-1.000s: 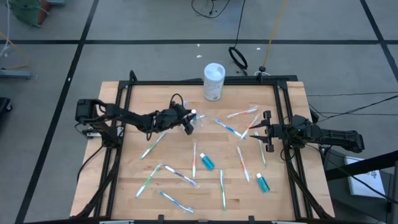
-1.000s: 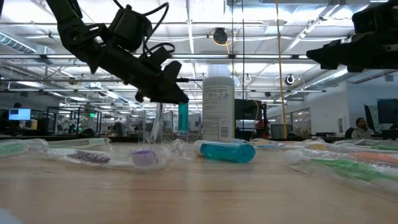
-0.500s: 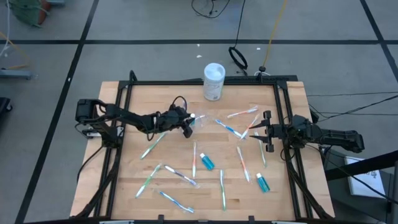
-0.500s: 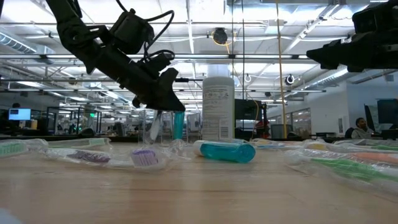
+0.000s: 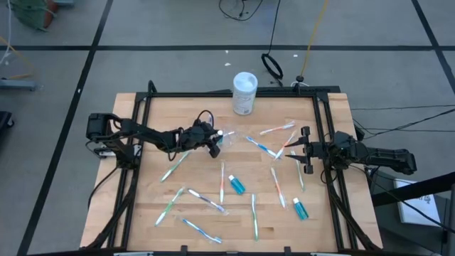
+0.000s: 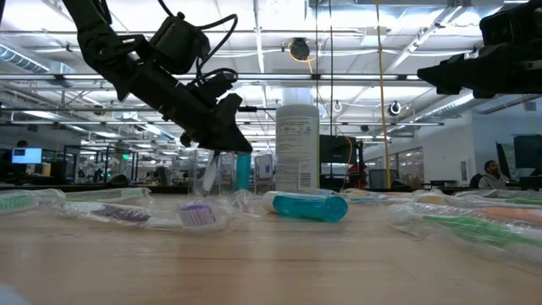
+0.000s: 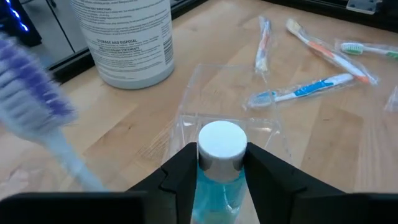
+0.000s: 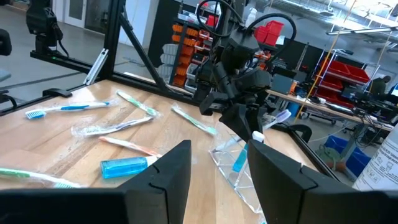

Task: Pick & Place toothbrushing station
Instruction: Put the blue mouthwash into the transparent organizer, then put the orange toothbrush into the transparent organizer

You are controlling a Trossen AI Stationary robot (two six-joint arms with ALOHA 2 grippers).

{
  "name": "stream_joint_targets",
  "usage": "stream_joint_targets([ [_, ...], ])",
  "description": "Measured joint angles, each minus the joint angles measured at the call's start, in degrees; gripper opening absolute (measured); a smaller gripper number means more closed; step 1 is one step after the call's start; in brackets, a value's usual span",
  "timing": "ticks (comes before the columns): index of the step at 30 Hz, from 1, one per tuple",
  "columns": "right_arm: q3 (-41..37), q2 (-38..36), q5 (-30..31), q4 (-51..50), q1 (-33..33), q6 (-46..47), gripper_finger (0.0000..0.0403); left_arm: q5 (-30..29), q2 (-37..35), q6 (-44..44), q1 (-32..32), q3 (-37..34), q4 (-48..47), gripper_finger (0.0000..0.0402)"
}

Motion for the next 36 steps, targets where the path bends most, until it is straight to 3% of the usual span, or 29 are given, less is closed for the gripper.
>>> stream_joint_targets([
  [8,0.0,0.0,0.0,0.0,0.0,-0.08,0.0151,-0.15,0.0,-0.02,-0.04,0.0,0.0,0.0188],
  [15,0.0,0.0,0.0,0.0,0.0,-0.03,0.0151,-0.2,-2.09,2.07,0.0,0.0,-0.07,0.0202],
  [28,0.0,0.26,0.09,3.49,0.0,8.74,0.0151,0.24,-21.7,9.1,-0.63,0.02,-12.23,0.0202],
  [33,0.0,3.86,8.65,4.48,0.02,15.64,0.0151,0.31,-28.78,16.64,-0.93,0.02,-14.09,0.0202],
  [36,0.0,8.26,10.3,6.46,0.0,18.17,0.0151,-0.41,-31.5,21.61,-0.9,0.04,-12.58,0.0202],
])
